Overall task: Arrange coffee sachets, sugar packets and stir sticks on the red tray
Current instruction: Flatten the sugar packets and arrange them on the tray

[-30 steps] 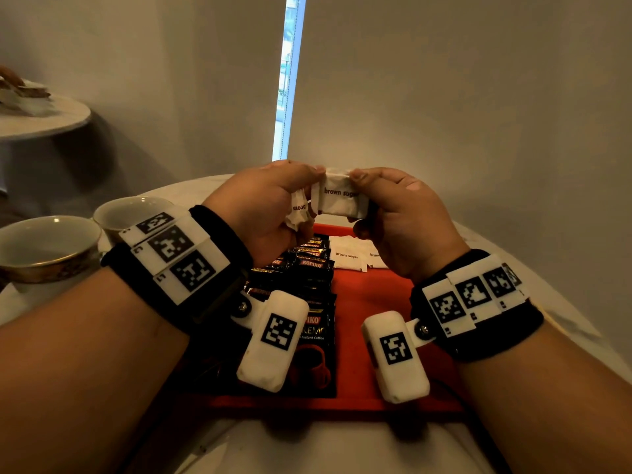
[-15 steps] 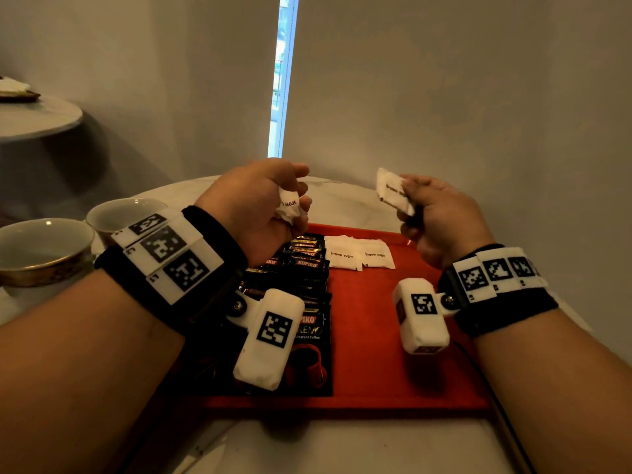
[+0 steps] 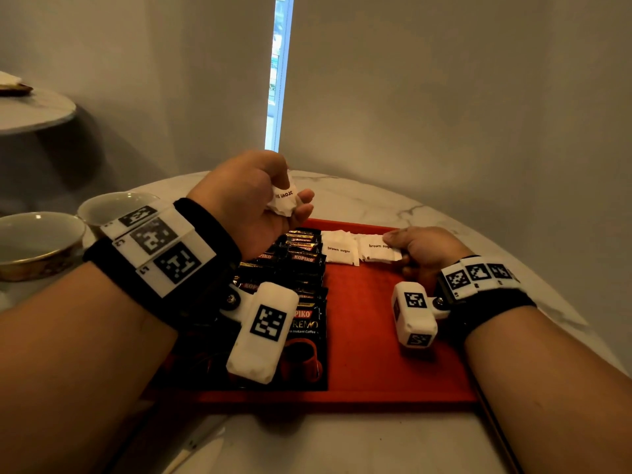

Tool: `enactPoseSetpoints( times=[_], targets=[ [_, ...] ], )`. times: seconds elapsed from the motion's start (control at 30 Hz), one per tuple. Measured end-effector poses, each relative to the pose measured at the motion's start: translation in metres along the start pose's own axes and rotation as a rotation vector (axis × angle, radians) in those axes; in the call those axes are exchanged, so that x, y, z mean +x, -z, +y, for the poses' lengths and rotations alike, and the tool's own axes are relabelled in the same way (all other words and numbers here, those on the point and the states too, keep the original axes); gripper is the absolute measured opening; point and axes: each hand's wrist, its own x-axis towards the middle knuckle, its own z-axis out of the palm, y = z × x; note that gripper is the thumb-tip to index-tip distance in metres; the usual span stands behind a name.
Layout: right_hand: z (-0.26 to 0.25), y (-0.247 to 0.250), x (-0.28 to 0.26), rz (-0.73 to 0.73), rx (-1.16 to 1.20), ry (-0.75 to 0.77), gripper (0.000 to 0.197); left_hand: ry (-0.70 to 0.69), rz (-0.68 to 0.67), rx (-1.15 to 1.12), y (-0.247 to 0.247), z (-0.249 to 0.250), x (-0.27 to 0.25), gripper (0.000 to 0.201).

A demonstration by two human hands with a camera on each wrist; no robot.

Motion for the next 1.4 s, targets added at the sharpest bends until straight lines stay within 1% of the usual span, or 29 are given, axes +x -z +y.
enactPoseSetpoints(
  times=[0.17, 0.37, 0.47, 0.67, 0.83, 0.9, 0.97, 1.07, 1.3, 1.4],
  targets=[
    [0.0, 0.0, -0.001, -0.009, -0.001, -0.002, 0.017, 0.003, 0.005, -0.005, -0.001, 0.0, 0.0, 0.034],
    [0.0, 0.0, -0.002, -0.012, -0.018, -0.004, 0.015, 0.003, 0.012, 0.005, -0.001, 0.0, 0.002, 0.029],
    [0.0, 0.0, -0.002, -0.012, -0.014, -0.008, 0.014, 0.003, 0.011, 0.017, -0.001, -0.001, 0.001, 0.023],
    [-0.001, 0.0, -0.002, -0.004, -0.035, 0.0, 0.012, -0.005, -0.01, 0.128, 0.001, -0.003, 0.003, 0.012],
    [0.0, -0.001, 0.001, 0.022, -0.035, 0.028, 0.015, -0.051, -0.032, 0.18, 0.003, -0.004, 0.005, 0.013],
    [0.0, -0.001, 0.002, 0.032, -0.053, 0.028, 0.014, -0.047, -0.05, 0.185, 0.005, -0.004, 0.006, 0.016],
    [0.0, 0.0, 0.004, 0.042, -0.06, 0.025, 0.018, -0.041, -0.062, 0.181, 0.007, -0.004, 0.007, 0.019],
    [0.001, 0.0, 0.007, 0.062, -0.034, 0.007, 0.024, -0.054, -0.074, 0.175, 0.007, -0.003, 0.007, 0.02],
    [0.004, -0.001, 0.013, 0.083, 0.095, 0.011, 0.027, -0.086, -0.099, 0.131, 0.006, -0.004, 0.005, 0.025],
    [0.002, -0.002, 0.014, 0.099, 0.127, 0.006, 0.029, -0.09, -0.104, 0.195, 0.007, -0.005, 0.006, 0.024]
  ],
)
